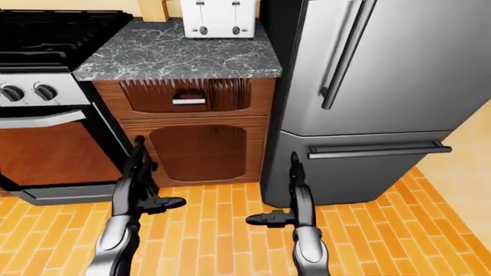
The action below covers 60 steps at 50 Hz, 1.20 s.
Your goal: Push down the lever of the toaster to turn it on.
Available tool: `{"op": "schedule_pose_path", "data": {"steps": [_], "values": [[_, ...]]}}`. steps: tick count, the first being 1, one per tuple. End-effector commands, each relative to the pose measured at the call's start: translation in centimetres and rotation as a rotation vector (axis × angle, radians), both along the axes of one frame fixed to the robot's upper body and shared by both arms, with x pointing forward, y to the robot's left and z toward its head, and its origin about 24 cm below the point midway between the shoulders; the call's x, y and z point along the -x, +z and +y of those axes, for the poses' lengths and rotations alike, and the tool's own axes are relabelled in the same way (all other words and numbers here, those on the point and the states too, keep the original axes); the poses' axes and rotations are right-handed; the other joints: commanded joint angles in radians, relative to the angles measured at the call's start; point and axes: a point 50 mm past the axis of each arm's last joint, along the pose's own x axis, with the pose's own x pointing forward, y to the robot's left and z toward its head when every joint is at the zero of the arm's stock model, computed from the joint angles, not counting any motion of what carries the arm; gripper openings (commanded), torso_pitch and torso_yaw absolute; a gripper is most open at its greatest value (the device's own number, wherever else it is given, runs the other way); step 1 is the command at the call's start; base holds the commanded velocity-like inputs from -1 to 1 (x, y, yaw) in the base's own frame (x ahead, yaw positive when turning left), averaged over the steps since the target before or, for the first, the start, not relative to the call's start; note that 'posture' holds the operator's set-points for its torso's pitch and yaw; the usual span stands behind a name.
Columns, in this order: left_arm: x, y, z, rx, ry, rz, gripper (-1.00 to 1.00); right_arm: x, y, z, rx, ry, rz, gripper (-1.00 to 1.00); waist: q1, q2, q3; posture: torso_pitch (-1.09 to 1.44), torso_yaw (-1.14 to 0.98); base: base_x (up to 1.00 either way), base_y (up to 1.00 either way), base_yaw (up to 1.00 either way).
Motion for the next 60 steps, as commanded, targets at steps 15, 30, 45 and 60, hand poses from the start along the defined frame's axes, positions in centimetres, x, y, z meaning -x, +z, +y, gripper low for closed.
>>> {"op": "schedule_pose_path", "data": {"steps": [15, 30, 45, 60], "values": [[-0.2, 1.6, -0.3, 0.000, -0.016, -0.077, 1.00, 0.2, 1.6, -0.4, 0.040, -0.027, -0.071, 1.00, -0.026, -0.003, -0.033, 0.00, 0.00, 0.00, 0.10, 0.00], [-0.3, 1.5, -0.5, -0.003, -0.019, -0.076, 1.00, 0.1, 1.7, -0.4, 0.030, -0.019, -0.084, 1.00, -0.033, 0.072, 0.004, 0.00, 0.00, 0.00, 0.51, 0.00], [-0.3, 1.4, -0.6, -0.005, -0.021, -0.072, 1.00, 0.2, 1.7, -0.4, 0.028, -0.024, -0.083, 1.00, -0.013, 0.018, -0.030, 0.00, 0.00, 0.00, 0.00, 0.00], [-5.0, 14.2, -2.0, 0.046, -0.082, -0.108, 1.00, -1.8, 16.3, -3.1, 0.082, -0.005, -0.124, 1.00, -0.013, 0.019, -0.049, 0.00, 0.00, 0.00, 0.00, 0.00]]}}
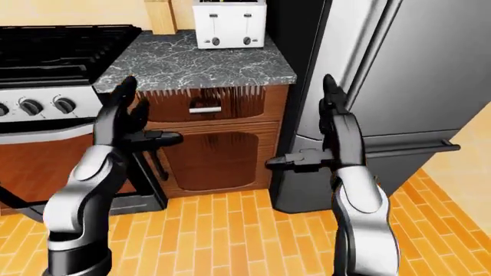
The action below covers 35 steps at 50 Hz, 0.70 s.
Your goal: Push down the lever of the toaster to turn it on.
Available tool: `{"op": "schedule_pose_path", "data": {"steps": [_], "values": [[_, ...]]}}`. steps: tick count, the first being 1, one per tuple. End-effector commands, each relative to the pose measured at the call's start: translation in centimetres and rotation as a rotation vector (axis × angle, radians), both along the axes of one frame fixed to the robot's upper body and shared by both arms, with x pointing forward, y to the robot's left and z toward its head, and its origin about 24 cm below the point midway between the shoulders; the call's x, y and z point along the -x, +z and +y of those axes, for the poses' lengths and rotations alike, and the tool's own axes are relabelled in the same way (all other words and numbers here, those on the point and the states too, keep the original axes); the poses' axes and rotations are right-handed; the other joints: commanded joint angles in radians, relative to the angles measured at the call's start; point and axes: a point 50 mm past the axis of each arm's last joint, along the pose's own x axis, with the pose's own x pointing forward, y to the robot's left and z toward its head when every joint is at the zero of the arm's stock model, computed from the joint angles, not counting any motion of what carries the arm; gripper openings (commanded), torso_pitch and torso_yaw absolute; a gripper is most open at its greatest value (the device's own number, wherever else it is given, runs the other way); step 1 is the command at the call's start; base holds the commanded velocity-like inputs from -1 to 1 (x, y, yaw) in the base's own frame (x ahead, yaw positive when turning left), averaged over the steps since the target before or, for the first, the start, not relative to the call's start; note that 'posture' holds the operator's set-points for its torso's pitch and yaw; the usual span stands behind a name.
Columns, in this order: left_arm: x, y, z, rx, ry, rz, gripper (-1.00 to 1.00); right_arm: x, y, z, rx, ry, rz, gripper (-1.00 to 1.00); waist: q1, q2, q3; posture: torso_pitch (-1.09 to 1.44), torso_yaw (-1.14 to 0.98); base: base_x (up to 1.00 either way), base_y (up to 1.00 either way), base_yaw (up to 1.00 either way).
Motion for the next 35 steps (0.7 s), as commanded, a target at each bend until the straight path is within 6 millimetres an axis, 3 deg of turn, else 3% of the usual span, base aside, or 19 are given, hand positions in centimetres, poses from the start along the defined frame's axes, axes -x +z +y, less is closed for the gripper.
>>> {"op": "schedule_pose_path", "data": {"steps": [1, 6, 10, 17, 18, 19, 20, 21, 22, 24, 26, 27, 28, 31, 32, 35], "values": [[-0.2, 0.7, -0.2, -0.005, 0.007, -0.003, 1.00, -0.1, 0.2, -0.4, -0.012, -0.002, 0.061, 1.00, 0.001, 0.002, 0.002, 0.00, 0.00, 0.00, 0.00, 0.00], [-0.4, 2.4, -0.7, -0.038, 0.008, -0.046, 1.00, -0.9, 3.0, -0.4, -0.014, 0.042, 0.045, 1.00, -0.001, 0.005, -0.005, 0.00, 0.00, 0.00, 0.00, 0.00], [-0.5, 3.2, -0.7, -0.040, 0.016, -0.061, 1.00, -1.1, 4.4, -0.5, -0.004, 0.045, 0.051, 1.00, -0.003, 0.008, 0.006, 0.00, 0.00, 0.00, 0.00, 0.00], [-0.8, 4.1, -0.3, -0.042, 0.039, -0.074, 1.00, -1.4, 4.5, -1.0, 0.015, 0.001, 0.089, 1.00, -0.001, 0.004, 0.017, 0.00, 0.00, 0.00, 0.00, 0.00], [-0.7, 4.1, -0.3, -0.044, 0.039, -0.075, 1.00, -1.5, 4.5, -0.9, 0.017, 0.003, 0.090, 1.00, -0.005, 0.009, -0.002, 0.00, 0.00, 0.00, 0.41, 0.00], [-0.7, 4.1, -0.3, -0.044, 0.040, -0.075, 1.00, -1.5, 4.5, -0.9, 0.017, 0.007, 0.091, 1.00, -0.009, -0.013, 0.009, 0.00, 0.00, 0.00, 1.00, 0.00], [-0.8, 4.1, -0.3, -0.045, 0.040, -0.076, 1.00, -1.5, 4.5, -0.9, 0.024, 0.001, 0.098, 1.00, 0.033, -0.062, 0.028, 0.00, 0.00, 0.00, 0.00, 1.00], [-0.7, 4.2, -0.3, -0.044, 0.040, -0.076, 1.00, -1.5, 4.6, -0.8, 0.024, 0.005, 0.095, 1.00, 0.015, -0.029, 0.023, 0.00, 0.00, 0.00, 0.00, 1.00], [-0.7, 4.2, -0.3, -0.043, 0.041, -0.077, 1.00, -1.5, 4.7, -0.8, 0.029, 0.007, 0.095, 1.00, 0.011, -0.014, 0.013, 0.00, 0.00, 0.00, 0.00, 1.00], [-0.6, 4.4, -0.3, -0.043, 0.041, -0.080, 1.00, -1.5, 5.1, -0.7, 0.035, 0.007, 0.094, 1.00, 0.002, 0.017, 0.031, 0.00, 0.00, 0.00, 0.00, 1.00], [-0.6, 4.6, -0.3, -0.041, 0.041, -0.083, 1.00, -1.5, 5.2, -0.6, 0.042, 0.013, 0.098, 1.00, -0.028, 0.066, 0.039, 0.00, 0.00, 0.00, 0.40, 0.50], [-0.6, 4.7, -0.3, -0.040, 0.042, -0.084, 1.00, -1.5, 5.3, -0.6, 0.040, 0.015, 0.098, 1.00, -0.007, 0.018, 0.045, 0.00, 0.00, 0.00, 0.00, 0.00], [-0.6, 4.8, -0.3, -0.040, 0.043, -0.085, 1.00, -1.6, 5.4, -0.6, 0.032, 0.012, 0.102, 1.00, -0.022, 0.052, 0.028, 0.00, 0.00, 0.00, 0.00, 0.00], [-0.8, 4.7, -0.2, -0.040, 0.046, -0.084, 1.00, -1.6, 5.5, -0.5, 0.050, 0.015, 0.108, 1.00, -0.017, 0.060, 0.036, 0.00, 0.00, 0.00, 0.00, 0.00], [-0.8, 4.6, -0.2, -0.040, 0.046, -0.083, 1.00, -1.6, 5.4, -0.4, 0.052, 0.014, 0.110, 1.00, -0.015, 0.059, 0.041, 0.00, 0.00, 0.00, 0.00, 0.00], [-0.7, 4.8, -0.2, -0.038, 0.044, -0.085, 1.00, -1.6, 5.6, -0.4, 0.047, 0.019, 0.105, 1.00, -0.010, 0.023, 0.051, 0.00, 0.00, 0.00, 0.00, 0.00]]}}
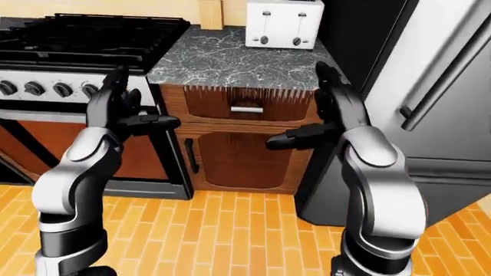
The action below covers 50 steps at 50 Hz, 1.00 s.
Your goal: Push down the lever of the toaster to turn it on.
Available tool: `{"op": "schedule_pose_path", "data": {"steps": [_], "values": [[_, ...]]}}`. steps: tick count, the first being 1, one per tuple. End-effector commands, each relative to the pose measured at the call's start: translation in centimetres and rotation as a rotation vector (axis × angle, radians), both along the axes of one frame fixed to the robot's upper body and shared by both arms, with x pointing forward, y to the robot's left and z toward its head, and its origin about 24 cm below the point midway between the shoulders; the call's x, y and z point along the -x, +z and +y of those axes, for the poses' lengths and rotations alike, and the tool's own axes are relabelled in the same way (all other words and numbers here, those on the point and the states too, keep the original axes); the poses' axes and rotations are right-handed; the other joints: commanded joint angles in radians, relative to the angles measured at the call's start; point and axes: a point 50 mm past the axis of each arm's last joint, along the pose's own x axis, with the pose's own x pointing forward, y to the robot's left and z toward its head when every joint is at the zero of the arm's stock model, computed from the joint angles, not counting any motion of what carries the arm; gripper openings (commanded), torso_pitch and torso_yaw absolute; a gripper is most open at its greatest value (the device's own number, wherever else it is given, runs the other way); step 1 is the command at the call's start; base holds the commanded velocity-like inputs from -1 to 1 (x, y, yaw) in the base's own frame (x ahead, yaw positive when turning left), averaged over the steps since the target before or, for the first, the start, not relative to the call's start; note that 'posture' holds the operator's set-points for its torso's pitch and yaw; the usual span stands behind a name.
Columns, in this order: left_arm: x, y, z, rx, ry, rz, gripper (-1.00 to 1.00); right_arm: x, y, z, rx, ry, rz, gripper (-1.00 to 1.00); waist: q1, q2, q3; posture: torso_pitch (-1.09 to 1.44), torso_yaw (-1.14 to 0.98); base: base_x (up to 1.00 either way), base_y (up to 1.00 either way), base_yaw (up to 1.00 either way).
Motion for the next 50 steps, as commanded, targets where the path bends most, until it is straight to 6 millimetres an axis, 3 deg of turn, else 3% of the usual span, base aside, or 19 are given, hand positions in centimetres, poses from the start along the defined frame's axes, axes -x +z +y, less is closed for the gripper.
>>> {"op": "schedule_pose_path", "data": {"steps": [1, 3, 5, 7, 10, 15, 17, 19, 23, 28, 32, 33, 35, 41, 44, 46, 47, 48, 50], "values": [[0.5, 2.4, -0.5, 0.001, -0.029, -0.120, 1.00, 0.3, 1.5, -0.4, 0.012, -0.027, -0.088, 1.00, -0.002, -0.003, -0.022, 0.00, 0.00, 0.00, 0.00, 0.00], [0.5, 2.3, -0.5, 0.001, -0.029, -0.119, 1.00, 0.3, 1.4, -0.4, 0.010, -0.027, -0.086, 1.00, 0.006, -0.041, -0.027, 0.00, 0.00, 0.00, 0.00, 0.00], [0.4, 2.4, -0.5, 0.002, -0.029, -0.117, 1.00, 0.4, 1.4, -0.4, 0.009, -0.025, -0.085, 1.00, 0.010, -0.023, -0.028, 0.00, 0.00, 0.00, 0.00, 0.00], [0.4, 2.6, -0.4, 0.003, -0.028, -0.119, 1.00, 0.4, 1.5, -0.4, 0.009, -0.027, -0.085, 1.00, 0.009, -0.014, -0.063, 0.00, 0.00, 0.12, 0.00, 0.00], [0.4, 2.8, -0.4, 0.005, -0.029, -0.121, 1.00, 0.4, 1.5, -0.4, 0.006, -0.027, -0.088, 1.00, 0.004, 0.006, -0.024, 0.00, 0.00, 0.23, 0.00, 0.00], [0.6, 3.1, -0.5, 0.006, -0.032, -0.125, 1.00, 0.9, 1.7, -0.5, 0.006, -0.031, -0.092, 1.00, 0.000, -0.013, -0.031, 0.00, 0.00, 0.23, 0.00, 0.00], [0.6, 3.0, -0.6, 0.004, -0.035, -0.124, 1.00, 1.0, 1.8, -0.5, 0.006, -0.032, -0.094, 1.00, 0.005, -0.042, -0.043, 0.00, 0.00, 0.23, 0.00, 0.00], [0.6, 3.0, -0.6, 0.004, -0.034, -0.123, 1.00, 0.9, 2.0, -0.5, 0.008, -0.032, -0.095, 1.00, 0.003, -0.024, -0.044, 0.00, 0.00, 0.23, 0.00, 0.00], [0.7, 3.3, -0.3, 0.006, -0.032, -0.125, 1.00, 0.9, 1.8, -0.5, 0.006, -0.032, -0.094, 1.00, 0.006, -0.041, -0.045, 0.00, 0.00, 0.22, 0.00, 0.00], [0.8, 3.4, -0.3, 0.005, -0.034, -0.127, 1.00, 1.1, 1.8, -0.5, 0.004, -0.034, -0.098, 1.00, 0.002, -0.005, -0.031, 0.00, 0.00, 0.23, 0.00, 0.00], [1.0, 3.4, -0.4, 0.005, -0.036, -0.128, 1.00, 1.1, 1.8, -0.5, 0.004, -0.034, -0.098, 1.00, -0.011, 0.082, -0.052, 0.00, 0.00, 0.22, 0.00, 0.00], [0.9, 3.3, -0.4, 0.004, -0.036, -0.127, 1.00, 1.1, 1.8, -0.6, 0.003, -0.034, -0.097, 1.00, -0.002, 0.053, -0.044, 0.00, 0.00, 0.23, 0.00, 0.00], [1.0, 3.3, -0.3, 0.006, -0.035, -0.126, 1.00, 1.1, 1.8, -0.6, 0.003, -0.034, -0.098, 1.00, -0.002, 0.072, -0.037, 0.00, 0.00, 0.23, 0.00, 0.00], [0.9, 3.4, -0.2, 0.008, -0.035, -0.127, 1.00, 1.1, 1.8, -0.6, 0.003, -0.033, -0.097, 1.00, 0.009, 0.027, -0.038, 0.00, 0.00, 0.23, 0.00, 0.00], [0.8, 3.3, -0.2, 0.010, -0.033, -0.123, 1.00, 0.9, 1.8, -0.5, 0.002, -0.031, -0.095, 1.00, 0.016, -0.017, -0.040, 0.00, 0.00, 0.23, 0.00, 0.00], [0.8, 3.3, -0.2, 0.011, -0.033, -0.122, 1.00, 0.9, 1.9, -0.4, 0.003, -0.030, -0.095, 1.00, 0.017, -0.078, -0.057, 0.00, 0.00, 0.23, 0.00, 0.00], [0.7, 3.3, -0.1, 0.011, -0.032, -0.121, 1.00, 0.8, 1.9, -0.4, 0.004, -0.028, -0.094, 1.00, 0.008, -0.039, -0.050, 0.00, 0.00, 0.23, 0.00, 0.00], [0.7, 3.3, -0.2, 0.010, -0.033, -0.120, 1.00, 0.7, 1.9, -0.3, 0.004, -0.027, -0.093, 1.00, 0.012, -0.055, -0.047, 0.00, 0.00, 0.23, 0.00, 0.00], [0.7, 3.4, -0.2, 0.009, -0.033, -0.120, 1.00, 0.6, 2.0, -0.3, 0.025, -0.027, -0.086, 1.00, 0.003, -0.049, -0.046, 0.00, 0.00, 0.23, 0.00, 0.00]]}}
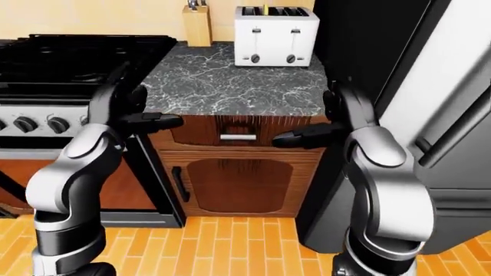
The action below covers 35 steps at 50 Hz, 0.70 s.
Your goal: Push down the lever of the toaster to turn it on.
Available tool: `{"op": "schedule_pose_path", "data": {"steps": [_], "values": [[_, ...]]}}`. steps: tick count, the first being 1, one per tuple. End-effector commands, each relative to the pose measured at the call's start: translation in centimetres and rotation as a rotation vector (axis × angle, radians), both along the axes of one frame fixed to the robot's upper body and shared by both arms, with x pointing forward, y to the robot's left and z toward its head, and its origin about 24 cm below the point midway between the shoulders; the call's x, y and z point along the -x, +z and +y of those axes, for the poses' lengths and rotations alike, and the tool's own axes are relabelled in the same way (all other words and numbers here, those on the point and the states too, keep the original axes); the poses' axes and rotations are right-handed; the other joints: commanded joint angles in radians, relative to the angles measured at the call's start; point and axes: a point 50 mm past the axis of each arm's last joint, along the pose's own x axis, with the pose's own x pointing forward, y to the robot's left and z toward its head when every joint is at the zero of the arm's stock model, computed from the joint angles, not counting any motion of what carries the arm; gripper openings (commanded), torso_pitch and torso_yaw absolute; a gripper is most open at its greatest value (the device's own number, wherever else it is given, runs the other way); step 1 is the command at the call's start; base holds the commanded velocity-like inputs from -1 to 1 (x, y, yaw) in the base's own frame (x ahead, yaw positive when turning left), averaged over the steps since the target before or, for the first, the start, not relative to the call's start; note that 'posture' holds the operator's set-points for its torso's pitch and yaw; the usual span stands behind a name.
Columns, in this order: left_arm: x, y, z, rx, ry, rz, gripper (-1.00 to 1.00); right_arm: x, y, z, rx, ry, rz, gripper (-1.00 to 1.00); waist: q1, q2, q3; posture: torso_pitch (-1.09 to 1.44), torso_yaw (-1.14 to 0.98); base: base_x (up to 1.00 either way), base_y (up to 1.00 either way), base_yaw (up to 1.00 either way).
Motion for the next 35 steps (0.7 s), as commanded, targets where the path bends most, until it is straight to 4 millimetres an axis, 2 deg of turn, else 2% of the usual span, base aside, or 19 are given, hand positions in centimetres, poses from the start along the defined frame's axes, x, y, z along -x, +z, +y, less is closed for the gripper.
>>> {"op": "schedule_pose_path", "data": {"steps": [1, 2, 5, 7, 8, 9, 10, 11, 13, 19, 20, 21, 22, 24, 30, 32, 33, 34, 35], "values": [[0.4, 2.6, 0.6, 0.001, 0.027, -0.124, 1.00, 0.3, 1.9, 0.6, 0.031, 0.025, -0.100, 1.00, 0.008, -0.003, -0.005, 0.00, 0.00, 0.00, 0.00, 0.00], [0.4, 2.7, 0.6, 0.002, 0.028, -0.124, 1.00, 0.4, 2.2, 0.7, 0.024, 0.032, -0.108, 1.00, 0.011, -0.004, -0.015, 0.00, 0.00, 0.00, 0.00, 0.00], [0.5, 3.1, 0.8, 0.006, 0.031, -0.127, 1.00, 0.6, 2.1, 0.7, 0.024, 0.032, -0.114, 1.00, 0.004, 0.021, -0.001, 0.00, 0.00, 0.00, 0.00, 0.00], [0.5, 3.3, 0.9, 0.011, 0.033, -0.130, 1.00, 0.7, 2.1, 0.6, 0.016, 0.026, -0.111, 1.00, -0.002, 0.067, -0.011, 0.00, 0.00, 0.00, 0.00, 0.00], [0.5, 3.4, 1.0, 0.012, 0.035, -0.131, 1.00, 0.7, 2.1, 0.6, 0.015, 0.027, -0.113, 1.00, -0.007, 0.056, -0.008, 0.00, 0.00, 0.00, 0.00, 0.00], [0.4, 3.5, 1.0, 0.014, 0.036, -0.132, 1.00, 0.7, 2.1, 0.6, 0.017, 0.026, -0.111, 1.00, -0.003, 0.058, -0.041, 0.00, 0.00, 0.16, 0.00, 0.00], [0.4, 3.6, 1.0, 0.014, 0.036, -0.133, 1.00, 0.6, 2.2, 0.6, 0.017, 0.026, -0.110, 1.00, 0.006, 0.055, -0.043, 0.00, 0.00, 0.60, 0.00, 0.00], [0.5, 3.7, 1.1, 0.016, 0.037, -0.135, 1.00, 0.6, 2.1, 0.7, 0.016, 0.028, -0.111, 1.00, 0.007, 0.056, 0.005, 0.00, 0.00, 0.65, 0.00, 0.00], [0.6, 3.9, 1.2, 0.018, 0.037, -0.138, 1.00, 0.5, 2.1, 0.7, 0.015, 0.030, -0.110, 1.00, 0.016, 0.057, 0.010, 0.00, 0.00, 0.66, 0.00, 0.00], [0.4, 4.2, 1.5, 0.027, 0.045, -0.137, 1.00, 0.6, 2.4, 0.9, 0.016, 0.033, -0.113, 1.00, 0.037, 0.002, 0.005, 0.00, 0.00, 0.65, 0.00, 0.00], [0.4, 4.2, 1.5, 0.025, 0.044, -0.136, 1.00, 0.6, 2.3, 0.9, 0.016, 0.034, -0.112, 1.00, 0.036, -0.027, -0.002, 0.00, 0.00, 0.66, 0.00, 0.00], [0.4, 4.2, 1.5, 0.024, 0.044, -0.136, 1.00, 0.6, 2.2, 0.8, 0.015, 0.034, -0.113, 1.00, 0.029, -0.076, -0.022, 0.00, 0.00, 0.65, 0.00, 0.00], [0.5, 4.2, 1.6, 0.025, 0.045, -0.136, 1.00, 0.7, 2.3, 0.8, 0.014, 0.033, -0.114, 1.00, 0.028, -0.024, 0.010, 0.00, 0.00, 0.66, 0.00, 0.00], [0.4, 4.2, 1.7, 0.026, 0.047, -0.136, 1.00, 0.7, 2.3, 0.8, 0.015, 0.034, -0.114, 1.00, 0.025, -0.028, -0.009, 0.00, 0.00, 0.65, 0.00, 0.00], [0.2, 4.1, 1.8, 0.026, 0.051, -0.129, 1.00, 0.6, 2.3, 0.9, 0.017, 0.036, -0.112, 1.00, 0.001, 0.030, -0.019, 0.00, 0.00, 0.63, 0.00, 0.00], [0.2, 4.0, 1.9, 0.025, 0.051, -0.127, 1.00, 0.7, 2.3, 1.0, 0.023, 0.040, -0.115, 1.00, -0.004, 0.066, -0.025, 0.00, 0.00, 0.27, 0.00, 0.00], [0.2, 4.0, 1.9, 0.024, 0.052, -0.126, 1.00, 0.7, 2.3, 1.0, 0.024, 0.039, -0.116, 1.00, -0.004, 0.105, -0.053, 0.00, 0.00, 0.00, 0.00, 0.00], [0.2, 4.1, 2.0, 0.026, 0.053, -0.127, 1.00, 0.7, 2.3, 1.0, 0.023, 0.041, -0.117, 1.00, -0.009, 0.102, -0.041, 0.00, 0.00, 0.00, 0.00, 0.00], [0.2, 4.1, 2.0, 0.027, 0.055, -0.128, 1.00, 0.7, 2.3, 1.0, 0.024, 0.042, -0.117, 1.00, -0.008, 0.123, 0.000, 0.00, 0.00, 0.00, 0.00, 0.00]]}}
